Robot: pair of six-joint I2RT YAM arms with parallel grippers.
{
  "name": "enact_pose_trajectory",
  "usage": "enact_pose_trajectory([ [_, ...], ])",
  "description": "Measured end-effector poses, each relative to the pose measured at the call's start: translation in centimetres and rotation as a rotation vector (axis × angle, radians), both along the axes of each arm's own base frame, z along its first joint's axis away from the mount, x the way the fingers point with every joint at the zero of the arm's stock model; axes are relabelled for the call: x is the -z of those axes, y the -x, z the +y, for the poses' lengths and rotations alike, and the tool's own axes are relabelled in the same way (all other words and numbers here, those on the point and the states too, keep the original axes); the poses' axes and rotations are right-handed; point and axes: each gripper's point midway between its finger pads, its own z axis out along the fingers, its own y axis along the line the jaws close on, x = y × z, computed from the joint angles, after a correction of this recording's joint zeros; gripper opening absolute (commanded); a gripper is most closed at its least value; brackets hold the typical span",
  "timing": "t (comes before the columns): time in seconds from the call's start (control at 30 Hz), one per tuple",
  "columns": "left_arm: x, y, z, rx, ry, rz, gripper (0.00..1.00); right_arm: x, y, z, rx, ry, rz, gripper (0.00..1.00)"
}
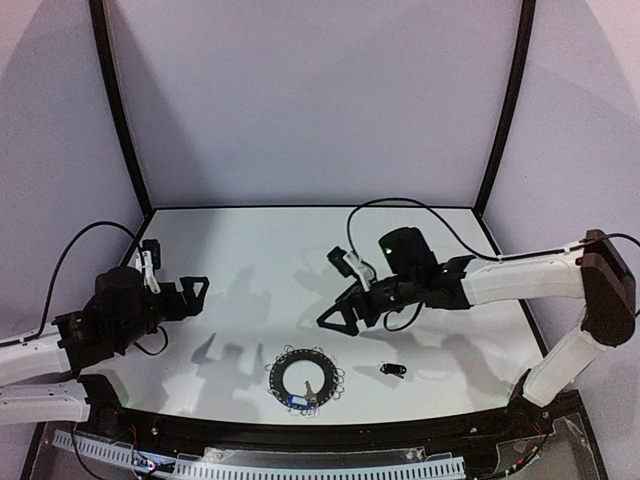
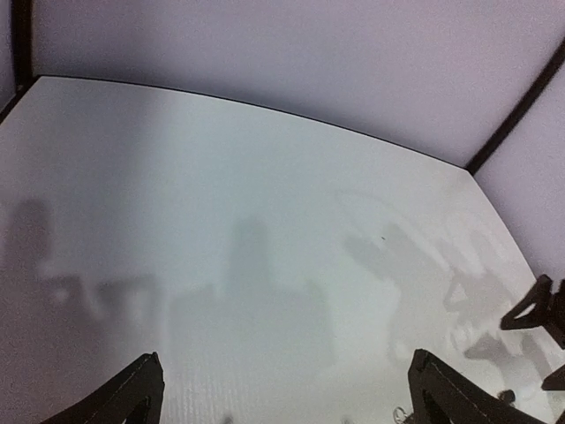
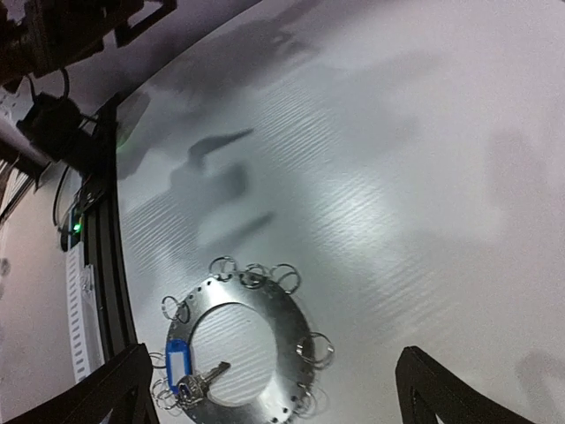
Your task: Put the keys on the keyring
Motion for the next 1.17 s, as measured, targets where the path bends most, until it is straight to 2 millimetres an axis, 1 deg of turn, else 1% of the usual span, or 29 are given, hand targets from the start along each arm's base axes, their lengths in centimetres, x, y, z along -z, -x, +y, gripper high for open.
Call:
enact_pose_trajectory([
  [0.03,0.5,-0.5,1.0,-0.032,0.003,0.016,0.99,-0.5,-1.1,-1.4,0.062,-0.006,-0.015,0.98],
  [0.13,1.2,-2.0,4.1,-0.128,0.008,0.039,0.99,-1.3,-4.2,-5.7,0.229,-0.001,-0.062,0.98],
  [0.2,1.4,-3.4,7.3,-0.221,0.007,0.043,0.99,-1.6,-6.8,-9.8,0.376,0.019,-0.106,0.98],
  [0.23,1.4,-4.1,8.6,-0.249,0.006,0.043,0.99,-1.9,-8.5,-12.6,0.468,0.033,-0.139,0.98],
  [0.27,1.4,-4.3,9.0,-0.252,0.009,0.042,0.99,-2.1,-9.1,-14.0,0.513,0.041,-0.157,0.98],
  [0.3,1.5,-5.1,10.1,-0.249,0.023,0.051,0.99,-2.2,-10.2,-16.8,0.595,0.053,-0.193,0.98],
  [0.33,1.8,-5.9,10.6,-0.216,0.047,0.067,0.99,-2.3,-10.8,-19.2,0.659,0.06,-0.216,0.98],
  [0.4,2.1,-7.3,10.0,-0.108,0.119,0.085,0.99,-2.5,-11.1,-22.7,0.747,0.055,-0.235,0.98],
  [0.43,1.8,-8.0,8.4,0.003,0.188,0.088,0.99,-2.5,-11.0,-24.0,0.781,0.049,-0.232,0.98],
  [0.47,1.6,-8.7,6.4,0.126,0.267,0.099,0.99,-2.8,-10.9,-25.4,0.818,0.041,-0.229,0.98],
  [0.5,1.3,-8.9,4.5,0.239,0.354,0.118,0.99,-3.2,-10.6,-25.8,0.827,0.027,-0.23,0.98],
  [0.53,0.9,-9.0,3.2,0.324,0.42,0.129,0.99,-3.6,-10.4,-25.9,0.823,0.015,-0.23,0.98],
  [0.6,-0.1,-8.8,0.2,0.528,0.556,0.149,0.99,-5.6,-9.0,-25.3,0.782,-0.054,-0.252,0.98],
  [0.63,-0.1,-8.4,-1.4,0.633,0.616,0.189,0.99,-6.7,-8.4,-25.1,0.766,-0.089,-0.272,0.98],
  [0.7,0.0,-7.7,-3.2,0.736,0.66,0.243,0.99,-8.0,-7.4,-25.0,0.753,-0.132,-0.302,0.98],
  [0.77,-0.3,-6.2,-5.6,0.874,0.679,0.294,0.99,-8.8,-6.2,-25.1,0.748,-0.17,-0.331,0.98],
  [0.87,-2.2,-4.3,-7.6,1.017,0.66,0.279,0.99,-8.7,-5.2,-25.4,0.752,-0.19,-0.339,0.98],
  [0.97,-4.5,-3.2,-8.6,1.118,0.62,0.208,0.99,-8.1,-4.6,-25.5,0.757,-0.198,-0.321,0.98],
  [1.03,-5.2,-2.6,-8.9,1.153,0.602,0.179,0.99,-7.9,-4.4,-25.5,0.759,-0.199,-0.313,0.98],
  [1.17,-5.5,-1.5,-9.6,1.203,0.577,0.156,0.99,-7.9,-4.0,-25.6,0.761,-0.213,-0.305,0.98],
])
